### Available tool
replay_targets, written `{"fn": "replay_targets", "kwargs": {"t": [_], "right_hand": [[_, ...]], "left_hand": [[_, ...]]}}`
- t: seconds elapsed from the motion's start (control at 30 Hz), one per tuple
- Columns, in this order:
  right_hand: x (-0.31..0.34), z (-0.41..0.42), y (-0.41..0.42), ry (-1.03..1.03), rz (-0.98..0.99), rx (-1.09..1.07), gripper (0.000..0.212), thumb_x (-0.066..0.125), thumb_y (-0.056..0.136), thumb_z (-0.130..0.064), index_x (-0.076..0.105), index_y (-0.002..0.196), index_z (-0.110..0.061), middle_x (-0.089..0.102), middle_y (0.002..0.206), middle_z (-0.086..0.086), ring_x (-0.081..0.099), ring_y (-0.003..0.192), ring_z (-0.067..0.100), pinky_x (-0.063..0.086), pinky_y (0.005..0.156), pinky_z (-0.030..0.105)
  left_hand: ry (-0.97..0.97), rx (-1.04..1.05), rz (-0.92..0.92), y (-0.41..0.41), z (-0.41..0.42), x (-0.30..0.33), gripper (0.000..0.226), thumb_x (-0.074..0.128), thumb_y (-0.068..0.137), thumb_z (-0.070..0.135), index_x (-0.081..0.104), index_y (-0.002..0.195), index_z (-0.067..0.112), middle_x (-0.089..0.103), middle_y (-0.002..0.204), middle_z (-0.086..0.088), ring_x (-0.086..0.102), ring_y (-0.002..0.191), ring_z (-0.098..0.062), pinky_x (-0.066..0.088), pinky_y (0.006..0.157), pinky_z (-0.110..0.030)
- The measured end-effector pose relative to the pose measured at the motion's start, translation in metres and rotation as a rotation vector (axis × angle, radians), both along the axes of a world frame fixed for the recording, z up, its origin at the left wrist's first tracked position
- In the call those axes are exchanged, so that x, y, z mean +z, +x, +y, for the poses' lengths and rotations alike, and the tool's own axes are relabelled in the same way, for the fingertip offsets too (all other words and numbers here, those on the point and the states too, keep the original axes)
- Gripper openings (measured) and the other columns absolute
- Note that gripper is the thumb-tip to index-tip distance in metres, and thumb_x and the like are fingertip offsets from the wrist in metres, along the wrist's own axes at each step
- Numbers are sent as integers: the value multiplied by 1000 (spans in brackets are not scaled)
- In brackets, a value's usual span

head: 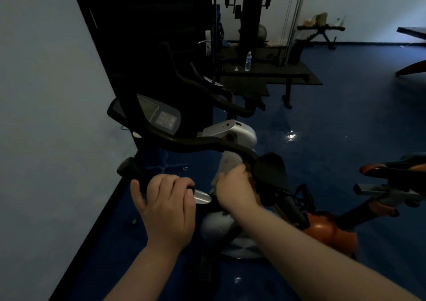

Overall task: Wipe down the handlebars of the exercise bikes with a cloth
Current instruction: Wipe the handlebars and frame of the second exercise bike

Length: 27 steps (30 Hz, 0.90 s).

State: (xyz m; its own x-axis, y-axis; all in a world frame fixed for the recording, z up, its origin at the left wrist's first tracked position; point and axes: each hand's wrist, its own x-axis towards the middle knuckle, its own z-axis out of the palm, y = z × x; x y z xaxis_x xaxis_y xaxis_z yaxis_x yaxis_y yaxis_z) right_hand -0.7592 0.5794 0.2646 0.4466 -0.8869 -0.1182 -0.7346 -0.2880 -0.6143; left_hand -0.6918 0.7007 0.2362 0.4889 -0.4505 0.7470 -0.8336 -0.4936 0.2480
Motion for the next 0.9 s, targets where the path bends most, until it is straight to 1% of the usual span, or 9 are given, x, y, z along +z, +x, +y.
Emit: {"fn": "replay_targets", "kwargs": {"t": [0.17,0.3,0.37,0.43,0.53,0.6,0.7,0.8,0.9], "right_hand": [[2,8,-11,130,-203,40,56,41,99,-30,19,144,-6,41,140,13,49,119,24,37,84,25],[-14,52,-43,-35,-170,235,67,25,98,-45,-10,149,-19,-8,159,6,-5,145,19,1,117,34],[-15,56,-53,-187,-21,357,68,16,96,-51,-10,149,-18,-29,154,3,-32,138,15,-18,113,37],[-9,45,-61,-370,30,437,66,12,94,-52,6,150,-17,-29,154,4,-39,134,16,-20,112,37],[-1,25,-66,-581,-20,557,58,21,96,-48,29,145,-19,1,160,6,-16,145,18,-1,119,36],[-4,20,-61,-549,-120,675,50,29,98,-40,32,144,-20,29,153,2,17,145,17,8,119,30],[-17,26,-50,-567,-241,700,42,30,97,-31,51,130,-14,62,117,-1,56,109,16,24,113,31],[-14,39,-33,-590,-312,560,38,29,97,-30,62,107,-14,65,88,0,61,79,20,47,86,38],[10,62,4,-615,-279,556,40,24,96,-34,59,91,-17,62,75,-1,58,61,19,39,52,28]], "left_hand": [[4,16,18,-3,1,1,30,35,93,28,65,87,24,61,89,6,52,104,-18,-2,116,-43],[37,-1,61,-7,4,5,29,37,91,26,65,89,23,63,92,5,50,107,-17,2,116,-45],[45,-41,78,-9,9,9,28,38,92,26,66,94,24,64,99,7,49,113,-14,1,116,-44],[-12,-110,116,-10,17,14,25,42,92,24,66,100,24,64,111,10,49,120,-9,2,118,-43],[-168,-177,136,-11,28,21,24,45,92,18,64,106,18,58,125,5,47,128,-15,20,115,-49],[-241,-138,132,-11,35,25,28,44,92,18,61,115,16,52,134,1,40,134,-20,24,113,-51],[-304,-97,202,-6,42,33,37,41,94,19,50,130,17,43,144,1,32,140,-18,24,116,-39],[-365,-131,320,-3,47,38,41,38,97,21,42,138,20,42,145,6,36,137,-12,28,115,-29],[-377,-159,376,-3,50,38,42,35,99,24,39,141,22,42,147,6,36,138,-11,27,114,-25]]}}
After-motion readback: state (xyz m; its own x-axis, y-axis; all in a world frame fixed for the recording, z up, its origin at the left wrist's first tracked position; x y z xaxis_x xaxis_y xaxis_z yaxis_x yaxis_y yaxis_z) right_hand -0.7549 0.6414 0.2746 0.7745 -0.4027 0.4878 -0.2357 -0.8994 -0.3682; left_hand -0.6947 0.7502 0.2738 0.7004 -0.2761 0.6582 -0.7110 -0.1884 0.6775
